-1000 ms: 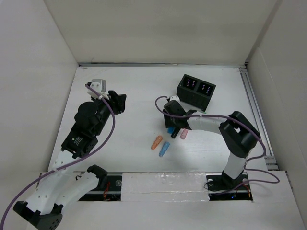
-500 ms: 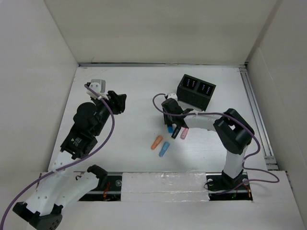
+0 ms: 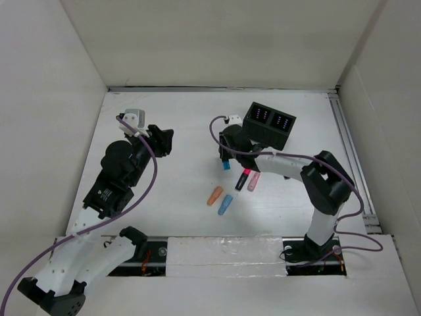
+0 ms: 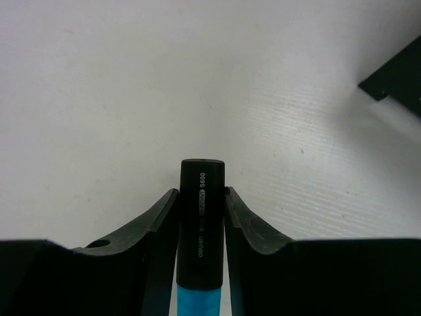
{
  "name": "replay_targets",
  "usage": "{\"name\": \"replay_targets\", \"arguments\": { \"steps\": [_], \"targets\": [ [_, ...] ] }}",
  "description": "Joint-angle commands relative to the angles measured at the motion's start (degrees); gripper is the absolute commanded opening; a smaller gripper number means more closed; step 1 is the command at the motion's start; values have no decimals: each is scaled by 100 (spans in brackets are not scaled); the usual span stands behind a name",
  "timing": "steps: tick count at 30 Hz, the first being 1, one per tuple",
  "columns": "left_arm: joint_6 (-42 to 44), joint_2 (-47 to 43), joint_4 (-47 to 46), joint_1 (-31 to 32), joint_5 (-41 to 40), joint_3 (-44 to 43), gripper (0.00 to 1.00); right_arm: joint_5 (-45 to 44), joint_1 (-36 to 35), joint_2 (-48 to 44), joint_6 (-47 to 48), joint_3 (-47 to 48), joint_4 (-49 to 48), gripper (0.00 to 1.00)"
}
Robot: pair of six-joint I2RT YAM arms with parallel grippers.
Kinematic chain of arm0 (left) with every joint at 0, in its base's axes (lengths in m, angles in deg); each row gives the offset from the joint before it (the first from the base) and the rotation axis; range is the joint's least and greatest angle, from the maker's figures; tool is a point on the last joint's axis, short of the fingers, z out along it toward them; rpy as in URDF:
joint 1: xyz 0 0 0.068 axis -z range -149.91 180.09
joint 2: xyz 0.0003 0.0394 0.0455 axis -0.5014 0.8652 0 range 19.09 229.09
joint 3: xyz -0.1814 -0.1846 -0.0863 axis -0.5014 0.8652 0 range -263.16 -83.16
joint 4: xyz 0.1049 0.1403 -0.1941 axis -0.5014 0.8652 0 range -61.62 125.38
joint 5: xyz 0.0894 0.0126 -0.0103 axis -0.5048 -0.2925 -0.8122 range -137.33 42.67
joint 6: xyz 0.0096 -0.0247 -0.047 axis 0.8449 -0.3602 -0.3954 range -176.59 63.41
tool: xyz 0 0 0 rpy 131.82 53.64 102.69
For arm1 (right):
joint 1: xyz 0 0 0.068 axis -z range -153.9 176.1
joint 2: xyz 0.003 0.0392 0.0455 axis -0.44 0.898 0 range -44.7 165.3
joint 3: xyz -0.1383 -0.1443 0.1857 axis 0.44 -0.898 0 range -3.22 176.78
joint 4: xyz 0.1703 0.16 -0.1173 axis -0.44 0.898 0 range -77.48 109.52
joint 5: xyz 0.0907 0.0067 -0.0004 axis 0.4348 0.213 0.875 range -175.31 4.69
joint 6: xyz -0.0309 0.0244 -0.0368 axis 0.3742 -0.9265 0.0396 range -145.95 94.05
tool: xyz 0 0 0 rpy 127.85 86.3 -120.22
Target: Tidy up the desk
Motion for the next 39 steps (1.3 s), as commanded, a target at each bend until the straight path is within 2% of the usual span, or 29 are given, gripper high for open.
{"name": "replay_targets", "arguments": {
  "steps": [1, 9, 12, 17, 22, 28, 39],
  "targets": [
    [59, -45, -246, -29, 40, 63, 42, 183, 174, -569, 81, 308, -682, 28],
    [24, -106, -281, -29, -12, 98, 42, 17, 947, -912, 283, 870, -849, 30],
    [15, -89, -264, -29, 40, 81, 42, -334, 1333, -965, 529, 1037, -1279, 32],
    [7, -124, -281, -29, 40, 90, 42, -1449, 1571, -492, 1160, 1372, -2015, 31],
    [7, -107, -290, -29, 14, 98, 42, -1610, 1887, -52, 1355, 1732, -2369, 31],
    [16, -80, -273, -29, 32, 90, 42, -1828, 1941, 388, 1874, 1952, -2546, 32],
    [24, 17, -281, -29, 128, 81, 42, -1750, 1942, 345, 1672, 1294, -2660, 33]
  ]
}}
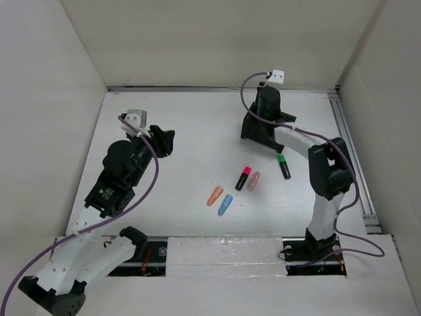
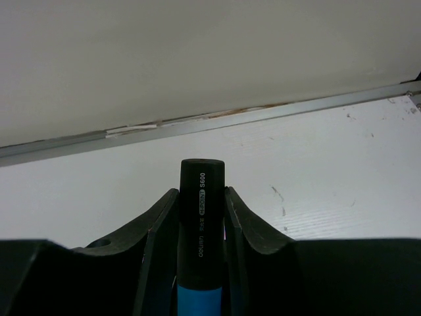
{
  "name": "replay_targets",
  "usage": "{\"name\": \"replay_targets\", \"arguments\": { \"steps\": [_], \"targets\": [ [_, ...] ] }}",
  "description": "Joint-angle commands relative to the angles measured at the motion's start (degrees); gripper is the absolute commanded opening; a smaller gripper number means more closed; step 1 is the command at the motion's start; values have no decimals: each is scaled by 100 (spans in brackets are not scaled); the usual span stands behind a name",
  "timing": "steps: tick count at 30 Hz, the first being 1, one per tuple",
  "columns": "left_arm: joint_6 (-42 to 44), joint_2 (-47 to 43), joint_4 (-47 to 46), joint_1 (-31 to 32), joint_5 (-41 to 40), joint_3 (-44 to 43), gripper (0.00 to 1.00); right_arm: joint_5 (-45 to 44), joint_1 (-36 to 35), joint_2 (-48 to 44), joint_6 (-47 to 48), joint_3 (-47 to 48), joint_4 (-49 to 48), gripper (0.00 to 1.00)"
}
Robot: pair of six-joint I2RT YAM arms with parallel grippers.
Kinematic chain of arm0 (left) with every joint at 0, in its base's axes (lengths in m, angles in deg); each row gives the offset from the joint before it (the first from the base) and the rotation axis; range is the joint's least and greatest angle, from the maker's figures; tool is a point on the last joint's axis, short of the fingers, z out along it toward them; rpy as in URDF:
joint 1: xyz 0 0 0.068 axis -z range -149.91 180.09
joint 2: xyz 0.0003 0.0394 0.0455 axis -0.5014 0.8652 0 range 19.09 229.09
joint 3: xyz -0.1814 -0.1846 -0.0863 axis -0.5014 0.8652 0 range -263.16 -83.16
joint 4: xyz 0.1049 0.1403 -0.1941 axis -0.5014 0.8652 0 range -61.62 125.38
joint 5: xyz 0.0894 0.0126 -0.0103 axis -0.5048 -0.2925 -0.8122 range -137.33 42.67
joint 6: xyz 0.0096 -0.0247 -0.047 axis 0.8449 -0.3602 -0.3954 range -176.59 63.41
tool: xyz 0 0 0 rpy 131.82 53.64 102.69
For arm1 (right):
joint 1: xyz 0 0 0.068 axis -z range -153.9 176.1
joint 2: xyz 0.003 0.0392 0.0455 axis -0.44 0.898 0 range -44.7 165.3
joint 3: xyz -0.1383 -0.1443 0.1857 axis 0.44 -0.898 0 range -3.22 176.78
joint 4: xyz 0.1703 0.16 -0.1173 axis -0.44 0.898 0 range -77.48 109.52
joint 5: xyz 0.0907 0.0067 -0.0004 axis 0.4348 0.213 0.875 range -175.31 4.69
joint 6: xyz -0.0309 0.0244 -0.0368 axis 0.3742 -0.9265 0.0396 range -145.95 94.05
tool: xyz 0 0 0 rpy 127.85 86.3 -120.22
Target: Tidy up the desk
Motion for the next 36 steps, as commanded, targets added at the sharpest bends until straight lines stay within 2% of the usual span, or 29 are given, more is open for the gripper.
{"name": "replay_targets", "arguments": {
  "steps": [1, 7, 11, 14, 16, 17, 18, 19, 20, 23, 25, 27, 28, 29, 32, 35, 36],
  "targets": [
    [26, -1, -248, -29, 67, 6, 42, -74, -39, -298, -122, -313, -474, 34],
    [18, -36, -257, -29, 76, 15, 42, -30, -101, -544, -316, -605, -414, 50],
    [0, -45, -240, -29, 146, -2, 42, 5, -214, -843, -492, -771, -176, 66],
    [-17, -36, -257, -29, 163, 7, 42, 197, -355, -1378, -623, -1061, -150, 68],
    [-26, -45, -240, -29, 207, -20, 42, 330, -495, -1818, -851, -1386, -1, 59],
    [-26, -71, -248, -29, 251, -2, 42, 383, -592, -1958, -922, -1526, 87, 42],
    [-26, -71, -266, -29, 260, -2, 42, 383, -819, -2108, -1018, -1823, 157, 31],
    [-26, -89, -257, -29, 234, 6, 42, 366, -943, -2361, -1228, -2018, 254, 8],
    [-26, -80, -257, -29, 208, 6, 42, 296, -1066, -2503, -1361, -2237, 272, 1],
    [-35, -150, -249, -29, 199, -2, 42, 514, -1437, -2978, -1888, -3186, 202, 0],
    [-26, -185, -275, -29, 199, 33, 42, 725, -1638, -3241, -2230, -3590, 648, 0],
    [-26, -185, -266, -29, 207, 7, 43, 857, -1788, -3374, -2329, -3750, 1322, 10],
    [-44, -177, -266, -29, 329, -2, 43, 1197, -1954, -3514, -2338, -3829, 1953, 39],
    [-44, -203, -266, -29, 357, -2, 43, 1287, -1955, -3515, -2338, -3856, 1960, 39],
    [-44, -256, -310, -29, 383, 15, 43, 1786, -2008, -3665, -2504, -3935, 2566, 61],
    [-44, -282, -284, -29, 392, -2, 43, 2158, -2008, -3612, -2593, -4076, 2610, 69],
    [-44, -282, -301, -29, 392, 6, 43, 2141, -2008, -3560, -2610, -4111, 2575, 69]
  ]
}}
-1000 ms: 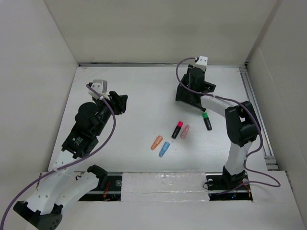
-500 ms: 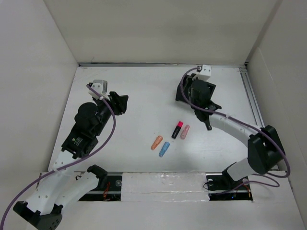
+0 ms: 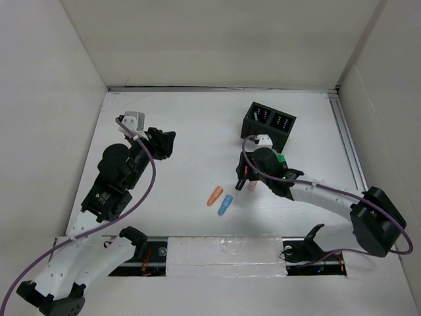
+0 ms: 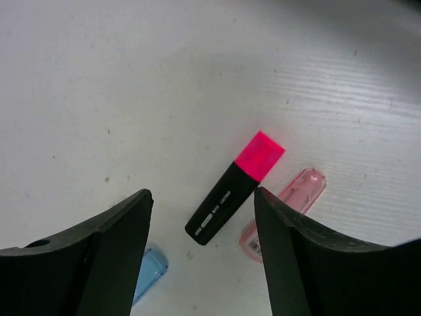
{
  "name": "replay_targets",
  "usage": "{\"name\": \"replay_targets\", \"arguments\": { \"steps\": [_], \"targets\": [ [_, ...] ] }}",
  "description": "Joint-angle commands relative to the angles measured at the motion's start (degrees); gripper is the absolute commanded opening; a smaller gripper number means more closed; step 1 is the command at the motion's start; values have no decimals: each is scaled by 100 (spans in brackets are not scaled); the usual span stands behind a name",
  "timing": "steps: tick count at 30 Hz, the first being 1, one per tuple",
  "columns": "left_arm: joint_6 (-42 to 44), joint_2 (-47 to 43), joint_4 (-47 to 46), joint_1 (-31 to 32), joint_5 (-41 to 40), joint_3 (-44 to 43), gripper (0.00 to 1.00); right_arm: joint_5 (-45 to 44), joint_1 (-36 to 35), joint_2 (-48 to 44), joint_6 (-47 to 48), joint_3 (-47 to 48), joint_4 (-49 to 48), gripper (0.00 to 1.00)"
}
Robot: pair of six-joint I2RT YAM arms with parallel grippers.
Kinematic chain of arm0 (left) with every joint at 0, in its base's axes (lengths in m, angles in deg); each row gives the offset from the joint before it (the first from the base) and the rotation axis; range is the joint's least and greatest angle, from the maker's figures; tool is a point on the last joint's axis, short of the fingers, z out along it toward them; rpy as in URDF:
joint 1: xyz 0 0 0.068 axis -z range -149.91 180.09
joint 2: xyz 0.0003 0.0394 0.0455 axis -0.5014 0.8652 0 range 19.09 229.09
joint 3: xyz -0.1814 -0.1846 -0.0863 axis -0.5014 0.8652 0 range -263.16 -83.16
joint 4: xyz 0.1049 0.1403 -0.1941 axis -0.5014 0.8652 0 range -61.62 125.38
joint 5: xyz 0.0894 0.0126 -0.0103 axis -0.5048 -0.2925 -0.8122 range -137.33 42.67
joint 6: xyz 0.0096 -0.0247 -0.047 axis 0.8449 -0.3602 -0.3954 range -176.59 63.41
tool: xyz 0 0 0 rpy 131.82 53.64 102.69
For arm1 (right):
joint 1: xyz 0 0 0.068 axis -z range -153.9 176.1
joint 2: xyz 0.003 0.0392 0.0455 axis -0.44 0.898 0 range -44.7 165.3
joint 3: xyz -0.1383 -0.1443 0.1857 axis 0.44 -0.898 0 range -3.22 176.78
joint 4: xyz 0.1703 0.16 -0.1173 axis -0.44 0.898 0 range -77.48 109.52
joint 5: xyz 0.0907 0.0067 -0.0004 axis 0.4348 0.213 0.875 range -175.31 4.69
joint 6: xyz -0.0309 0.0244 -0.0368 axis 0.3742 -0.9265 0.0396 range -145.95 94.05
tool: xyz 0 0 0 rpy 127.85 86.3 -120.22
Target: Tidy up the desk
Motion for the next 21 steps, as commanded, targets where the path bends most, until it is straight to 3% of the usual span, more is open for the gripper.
{"name": "replay_targets", "arguments": {
  "steps": [1, 15, 21],
  "targets": [
    [-31, -99, -306, -29, 117, 15, 43, 451, -32, 107, -249, -70, 223, 69],
    [4, -116, -314, -29, 161, 24, 43, 592, 249, 1427, -92, 475, -225, 64],
    [4, -125, -306, -29, 152, 15, 44, 478, 197, 1823, 31, 765, -32, 54]
  ]
}}
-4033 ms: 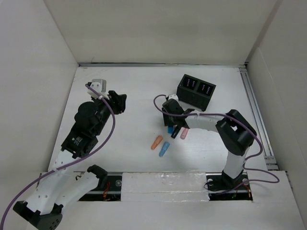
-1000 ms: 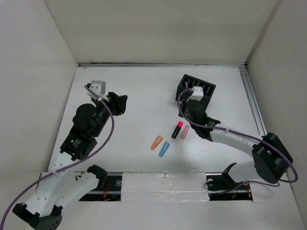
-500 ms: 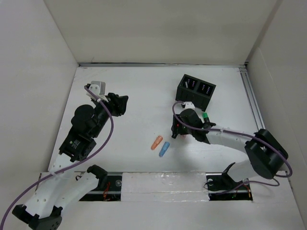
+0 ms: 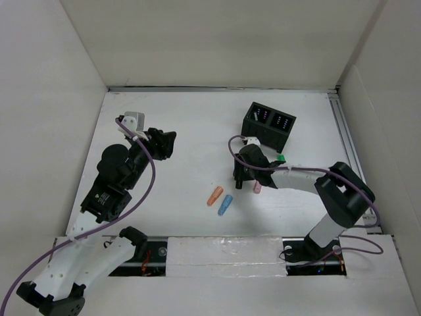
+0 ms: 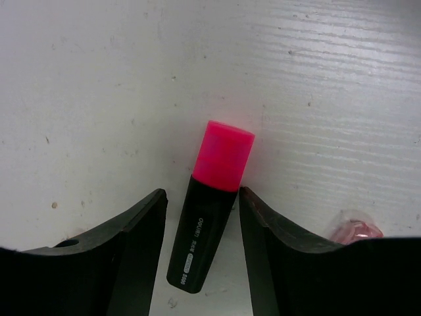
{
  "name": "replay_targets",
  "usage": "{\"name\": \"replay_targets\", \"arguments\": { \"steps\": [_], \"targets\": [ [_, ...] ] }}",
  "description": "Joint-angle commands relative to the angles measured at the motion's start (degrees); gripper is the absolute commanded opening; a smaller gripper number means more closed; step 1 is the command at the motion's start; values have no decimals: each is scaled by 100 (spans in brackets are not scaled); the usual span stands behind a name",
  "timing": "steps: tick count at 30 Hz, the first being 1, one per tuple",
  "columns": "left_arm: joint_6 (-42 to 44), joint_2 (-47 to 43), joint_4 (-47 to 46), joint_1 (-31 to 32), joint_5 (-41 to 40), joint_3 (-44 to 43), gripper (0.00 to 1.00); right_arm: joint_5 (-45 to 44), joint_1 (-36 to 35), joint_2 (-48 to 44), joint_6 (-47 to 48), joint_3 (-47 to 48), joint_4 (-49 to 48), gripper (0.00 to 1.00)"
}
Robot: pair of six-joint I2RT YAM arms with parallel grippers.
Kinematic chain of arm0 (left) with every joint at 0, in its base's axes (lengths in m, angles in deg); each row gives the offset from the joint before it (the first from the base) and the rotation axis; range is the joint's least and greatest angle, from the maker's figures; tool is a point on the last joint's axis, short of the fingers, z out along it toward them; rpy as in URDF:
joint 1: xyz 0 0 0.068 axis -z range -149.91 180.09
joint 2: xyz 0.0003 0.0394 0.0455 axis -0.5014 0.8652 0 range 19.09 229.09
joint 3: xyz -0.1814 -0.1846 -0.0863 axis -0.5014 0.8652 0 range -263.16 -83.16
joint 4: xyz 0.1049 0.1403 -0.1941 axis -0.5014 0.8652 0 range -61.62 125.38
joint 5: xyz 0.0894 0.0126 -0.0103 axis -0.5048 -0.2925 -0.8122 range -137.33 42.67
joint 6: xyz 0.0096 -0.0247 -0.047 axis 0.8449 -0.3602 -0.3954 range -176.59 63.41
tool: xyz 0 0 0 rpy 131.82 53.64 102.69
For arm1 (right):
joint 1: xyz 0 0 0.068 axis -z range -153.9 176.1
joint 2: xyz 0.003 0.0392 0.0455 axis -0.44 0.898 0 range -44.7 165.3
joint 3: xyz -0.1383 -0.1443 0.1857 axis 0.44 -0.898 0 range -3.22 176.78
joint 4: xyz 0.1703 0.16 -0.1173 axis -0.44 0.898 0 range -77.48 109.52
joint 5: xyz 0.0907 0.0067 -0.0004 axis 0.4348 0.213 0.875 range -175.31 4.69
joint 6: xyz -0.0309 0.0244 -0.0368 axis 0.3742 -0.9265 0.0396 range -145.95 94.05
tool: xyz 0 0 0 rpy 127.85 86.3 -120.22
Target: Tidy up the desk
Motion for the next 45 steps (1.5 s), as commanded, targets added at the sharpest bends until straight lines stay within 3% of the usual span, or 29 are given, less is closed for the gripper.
{"name": "replay_targets", "arguments": {
  "steps": [1, 10, 11, 12, 13, 16, 20, 25, 30, 34, 38, 45],
  "targets": [
    [2, -83, -251, -29, 32, -2, 43, -110, -18, 96, 62, 168, -112, 54],
    [-7, -75, -268, -29, 128, 6, 44, -663, -176, 535, 238, 361, 157, 56],
    [2, -57, -268, -29, 67, 15, 44, -768, -176, 675, 247, 475, 203, 40],
    [-6, -48, -260, -29, 67, 7, 44, -752, -176, 703, 255, 484, 177, 31],
    [-7, -48, -260, -29, 67, 6, 44, -752, -176, 703, 256, 485, 177, 31],
    [-15, -57, -277, -29, 67, 15, 44, -752, -176, 520, 221, 528, 72, 15],
    [-15, -22, -260, -29, 119, -2, 44, -638, -176, 238, 238, 651, -157, 11],
    [-15, -4, -251, -29, 102, -2, 44, -383, 148, -499, 264, 906, -656, 10],
    [-15, -22, -277, -29, 102, 33, 44, -182, 755, -668, 308, 1424, -842, 10],
    [-15, -57, -295, -29, 137, 24, 44, -610, 1273, -695, 536, 1653, -1482, 10],
    [-15, -39, -260, -29, 146, 6, 44, -1110, 1800, -213, 992, 2311, -1809, 12],
    [11, -83, -251, -29, 58, 6, 44, -1770, 1881, 869, 1793, 3490, -1897, 12]
  ]
}}
